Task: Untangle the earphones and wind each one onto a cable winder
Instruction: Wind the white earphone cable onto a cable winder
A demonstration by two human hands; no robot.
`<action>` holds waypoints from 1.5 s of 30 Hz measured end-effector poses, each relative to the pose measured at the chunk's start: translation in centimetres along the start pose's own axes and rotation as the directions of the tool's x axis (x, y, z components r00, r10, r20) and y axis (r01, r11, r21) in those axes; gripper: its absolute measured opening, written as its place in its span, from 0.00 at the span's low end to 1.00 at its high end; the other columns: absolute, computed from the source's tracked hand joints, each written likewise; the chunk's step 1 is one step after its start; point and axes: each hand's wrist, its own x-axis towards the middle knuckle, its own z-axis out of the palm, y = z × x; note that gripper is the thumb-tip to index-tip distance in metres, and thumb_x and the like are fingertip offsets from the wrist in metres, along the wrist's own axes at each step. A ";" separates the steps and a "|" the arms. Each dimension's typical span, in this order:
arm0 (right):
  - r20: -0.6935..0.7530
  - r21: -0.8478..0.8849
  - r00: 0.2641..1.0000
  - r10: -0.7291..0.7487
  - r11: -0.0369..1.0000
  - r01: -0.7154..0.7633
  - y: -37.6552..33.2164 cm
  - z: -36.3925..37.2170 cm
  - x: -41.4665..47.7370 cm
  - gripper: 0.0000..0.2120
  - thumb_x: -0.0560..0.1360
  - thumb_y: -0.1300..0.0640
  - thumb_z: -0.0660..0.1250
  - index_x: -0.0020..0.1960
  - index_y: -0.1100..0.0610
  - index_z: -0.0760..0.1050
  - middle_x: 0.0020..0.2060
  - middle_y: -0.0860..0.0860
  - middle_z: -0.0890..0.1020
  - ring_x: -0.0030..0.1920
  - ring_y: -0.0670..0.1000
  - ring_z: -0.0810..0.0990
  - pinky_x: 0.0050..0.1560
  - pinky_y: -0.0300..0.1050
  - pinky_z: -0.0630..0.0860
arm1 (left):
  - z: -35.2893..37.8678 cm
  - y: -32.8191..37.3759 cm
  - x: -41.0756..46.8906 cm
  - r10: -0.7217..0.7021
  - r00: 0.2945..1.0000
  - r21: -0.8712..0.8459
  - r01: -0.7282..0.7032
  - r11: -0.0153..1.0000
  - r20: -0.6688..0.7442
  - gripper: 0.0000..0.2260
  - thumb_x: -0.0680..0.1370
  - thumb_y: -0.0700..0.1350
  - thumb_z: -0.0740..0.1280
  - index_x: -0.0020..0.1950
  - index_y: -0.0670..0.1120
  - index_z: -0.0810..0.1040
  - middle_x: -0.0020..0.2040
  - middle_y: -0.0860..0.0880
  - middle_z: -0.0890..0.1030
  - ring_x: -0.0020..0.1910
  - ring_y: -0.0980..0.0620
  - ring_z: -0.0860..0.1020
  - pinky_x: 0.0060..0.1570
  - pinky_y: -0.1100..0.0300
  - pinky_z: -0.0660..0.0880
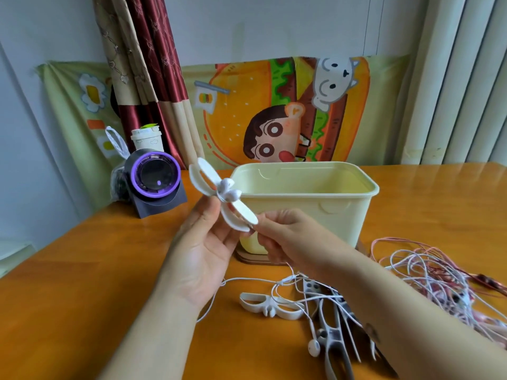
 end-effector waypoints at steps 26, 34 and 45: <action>-0.198 -0.803 0.871 -0.449 0.584 0.118 -5.6 -3.2 -2.4 0.09 0.70 0.48 0.72 0.37 0.53 0.80 0.29 0.43 0.77 0.34 0.38 0.75 0.33 0.28 0.69 | 1.0 -1.2 -1.5 0.022 0.994 0.795 -0.098 0.599 0.106 0.13 0.68 0.50 0.72 0.51 0.52 0.79 0.47 0.53 0.85 0.51 0.54 0.83 0.51 0.60 0.78; -0.264 -0.558 0.923 -0.279 0.825 0.089 -4.2 -4.2 -1.5 0.16 0.70 0.45 0.70 0.38 0.60 0.80 0.29 0.58 0.78 0.31 0.50 0.75 0.32 0.40 0.72 | 1.4 -0.7 -1.7 -0.063 0.985 0.717 -0.074 0.694 0.162 0.11 0.67 0.46 0.75 0.49 0.51 0.81 0.44 0.55 0.85 0.45 0.59 0.82 0.43 0.66 0.76; -0.151 -0.209 0.989 0.003 0.977 -0.034 0.7 -1.1 0.6 0.23 0.78 0.50 0.63 0.49 0.73 0.73 0.30 0.59 0.70 0.32 0.50 0.69 0.39 0.48 0.74 | 0.6 -0.7 -0.6 -0.120 0.991 0.161 0.109 0.981 0.056 0.28 0.52 0.50 0.85 0.49 0.45 0.86 0.50 0.44 0.85 0.47 0.50 0.84 0.47 0.60 0.81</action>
